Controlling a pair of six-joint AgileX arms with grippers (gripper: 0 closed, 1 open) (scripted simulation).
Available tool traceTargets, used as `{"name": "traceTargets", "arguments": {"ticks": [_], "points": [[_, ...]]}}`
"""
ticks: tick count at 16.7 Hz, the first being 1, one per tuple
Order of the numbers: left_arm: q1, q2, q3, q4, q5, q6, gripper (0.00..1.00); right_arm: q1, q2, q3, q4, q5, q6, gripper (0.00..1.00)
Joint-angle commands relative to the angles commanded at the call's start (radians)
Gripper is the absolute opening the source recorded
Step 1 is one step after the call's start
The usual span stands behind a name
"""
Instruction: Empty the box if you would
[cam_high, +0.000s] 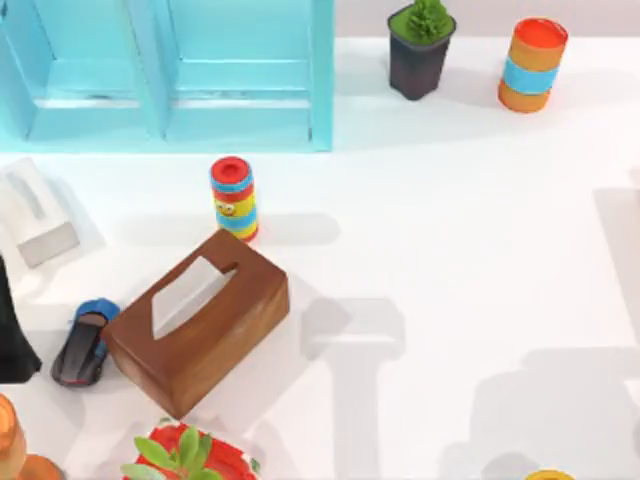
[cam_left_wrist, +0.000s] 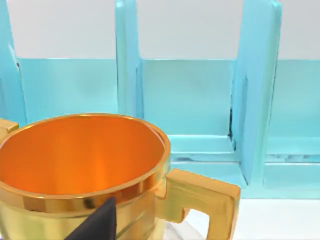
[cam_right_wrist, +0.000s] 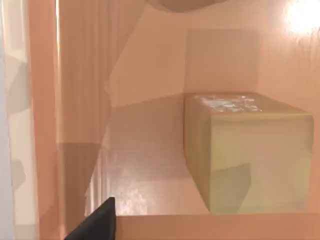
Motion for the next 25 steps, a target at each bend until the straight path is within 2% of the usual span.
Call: {"name": "traceTargets", "arguments": {"ticks": [6, 13, 16, 22, 25], "points": [[0.0, 0.0, 0.0, 0.0, 0.0, 0.0, 1.0, -0.061, 0.204, 0.162, -0.157, -0.001, -0.064, 1.0], [0.0, 0.0, 0.0, 0.0, 0.0, 0.0, 1.0, -0.059, 0.21, 0.163, -0.158, -0.001, -0.065, 1.0], [0.0, 0.0, 0.0, 0.0, 0.0, 0.0, 1.0, -0.06, 0.229, 0.108, -0.091, -0.001, -0.061, 1.0], [0.0, 0.0, 0.0, 0.0, 0.0, 0.0, 1.0, -0.057, 0.303, -0.082, 0.189, -0.001, -0.058, 1.0], [0.0, 0.0, 0.0, 0.0, 0.0, 0.0, 1.0, -0.056, 0.322, -0.125, 0.24, -0.001, -0.057, 1.0]]}}
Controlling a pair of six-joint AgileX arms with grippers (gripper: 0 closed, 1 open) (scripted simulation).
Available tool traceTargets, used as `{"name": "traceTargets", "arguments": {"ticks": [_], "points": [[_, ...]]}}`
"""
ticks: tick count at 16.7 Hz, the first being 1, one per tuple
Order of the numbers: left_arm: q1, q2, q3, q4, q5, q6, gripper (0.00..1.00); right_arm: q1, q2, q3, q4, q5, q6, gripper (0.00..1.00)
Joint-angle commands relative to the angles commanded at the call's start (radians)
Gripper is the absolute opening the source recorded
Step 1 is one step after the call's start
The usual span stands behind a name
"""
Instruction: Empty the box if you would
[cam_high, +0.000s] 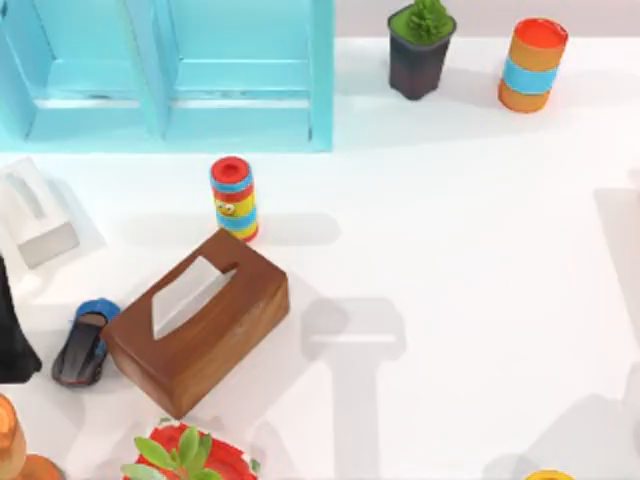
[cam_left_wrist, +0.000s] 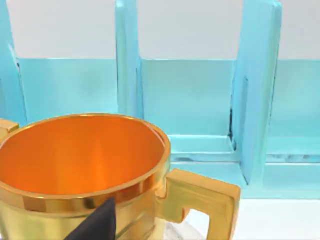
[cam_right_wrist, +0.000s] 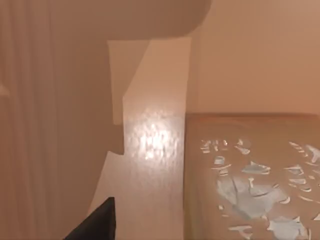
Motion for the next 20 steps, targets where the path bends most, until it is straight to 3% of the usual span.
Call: {"name": "traceTargets", "arguments": {"ticks": [3, 16, 20], "points": [[0.0, 0.0, 0.0, 0.0, 0.0, 0.0, 1.0, 0.0, 0.0, 0.0, 0.0, 0.0, 0.0, 1.0], [0.0, 0.0, 0.0, 0.0, 0.0, 0.0, 1.0, 0.0, 0.0, 0.0, 0.0, 0.0, 0.0, 0.02], [0.0, 0.0, 0.0, 0.0, 0.0, 0.0, 1.0, 0.0, 0.0, 0.0, 0.0, 0.0, 0.0, 0.0]]}}
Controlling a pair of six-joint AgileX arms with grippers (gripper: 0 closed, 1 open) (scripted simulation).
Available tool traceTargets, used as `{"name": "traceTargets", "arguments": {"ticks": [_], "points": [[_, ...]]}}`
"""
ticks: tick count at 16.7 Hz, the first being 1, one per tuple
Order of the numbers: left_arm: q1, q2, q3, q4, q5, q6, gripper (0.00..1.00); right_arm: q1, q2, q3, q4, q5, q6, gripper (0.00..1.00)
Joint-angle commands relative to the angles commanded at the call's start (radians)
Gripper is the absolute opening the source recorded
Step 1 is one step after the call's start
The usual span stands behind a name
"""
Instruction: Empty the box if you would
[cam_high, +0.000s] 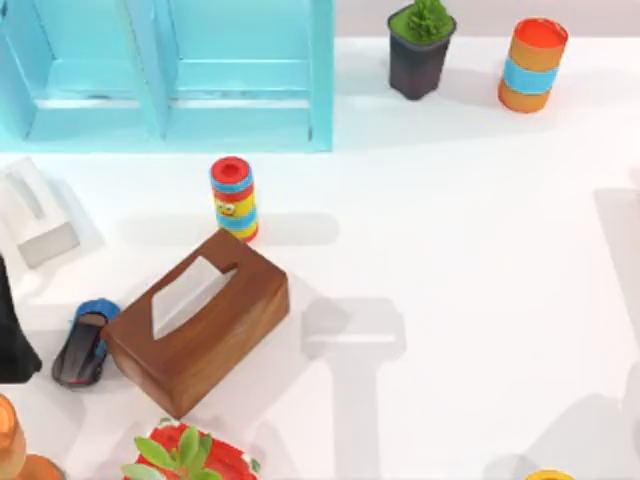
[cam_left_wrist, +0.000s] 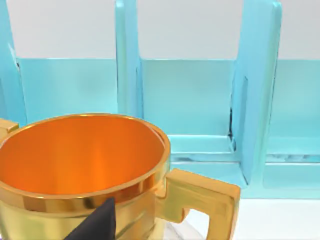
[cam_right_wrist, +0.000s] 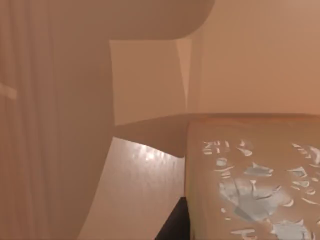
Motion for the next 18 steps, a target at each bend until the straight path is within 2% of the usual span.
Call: {"name": "traceTargets", "arguments": {"ticks": [8, 15, 18], "points": [[0.0, 0.0, 0.0, 0.0, 0.0, 0.0, 1.0, -0.002, -0.007, 0.037, -0.039, 0.001, -0.002, 0.0], [0.0, 0.0, 0.0, 0.0, 0.0, 0.0, 1.0, -0.006, -0.08, 0.314, -0.414, -0.001, -0.009, 0.0], [0.0, 0.0, 0.0, 0.0, 0.0, 0.0, 1.0, -0.006, -0.11, 0.398, -0.51, 0.0, -0.007, 0.0]]}}
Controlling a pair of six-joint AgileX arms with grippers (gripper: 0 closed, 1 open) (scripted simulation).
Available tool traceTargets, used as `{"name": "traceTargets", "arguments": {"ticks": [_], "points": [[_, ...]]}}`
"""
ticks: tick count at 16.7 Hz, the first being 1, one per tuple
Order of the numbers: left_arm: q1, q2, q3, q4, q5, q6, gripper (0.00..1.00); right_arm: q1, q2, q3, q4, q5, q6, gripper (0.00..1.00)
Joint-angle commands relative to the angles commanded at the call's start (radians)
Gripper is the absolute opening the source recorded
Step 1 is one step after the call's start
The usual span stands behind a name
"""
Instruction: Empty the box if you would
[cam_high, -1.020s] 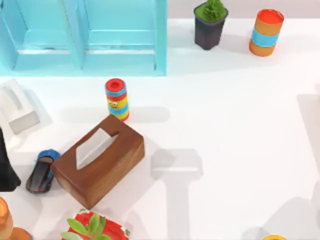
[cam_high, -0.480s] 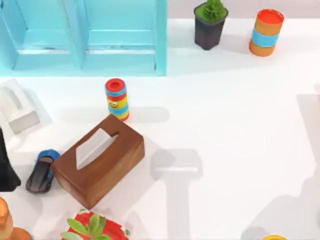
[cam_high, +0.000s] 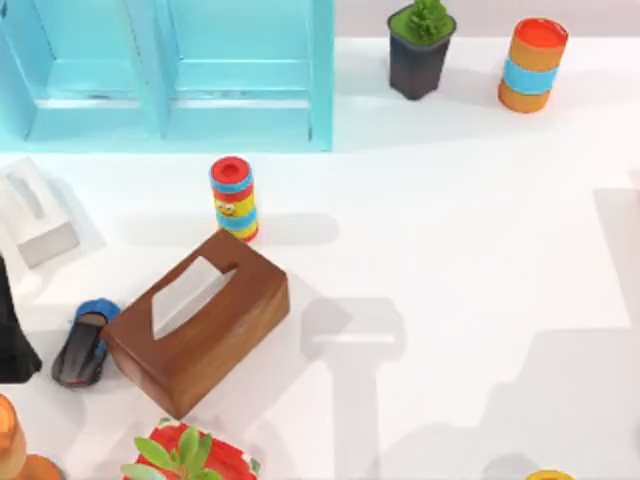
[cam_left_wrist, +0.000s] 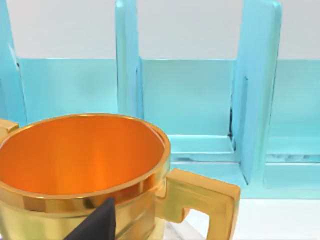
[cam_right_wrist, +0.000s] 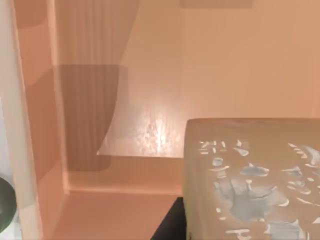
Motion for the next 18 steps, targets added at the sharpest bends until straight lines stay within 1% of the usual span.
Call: {"name": "traceTargets", "arguments": {"ticks": [6, 9, 12, 18], "points": [[0.0, 0.0, 0.0, 0.0, 0.0, 0.0, 1.0, 0.005, 0.001, 0.01, -0.01, 0.0, 0.004, 0.0], [0.0, 0.0, 0.0, 0.0, 0.0, 0.0, 1.0, 0.072, 0.066, 0.067, -0.006, 0.001, 0.07, 0.0], [0.0, 0.0, 0.0, 0.0, 0.0, 0.0, 1.0, 0.226, 0.193, 0.178, 0.009, 0.002, 0.223, 0.0], [0.0, 0.0, 0.0, 0.0, 0.0, 0.0, 1.0, 0.657, 0.493, 0.429, 0.07, 0.008, 0.665, 0.0]]}}
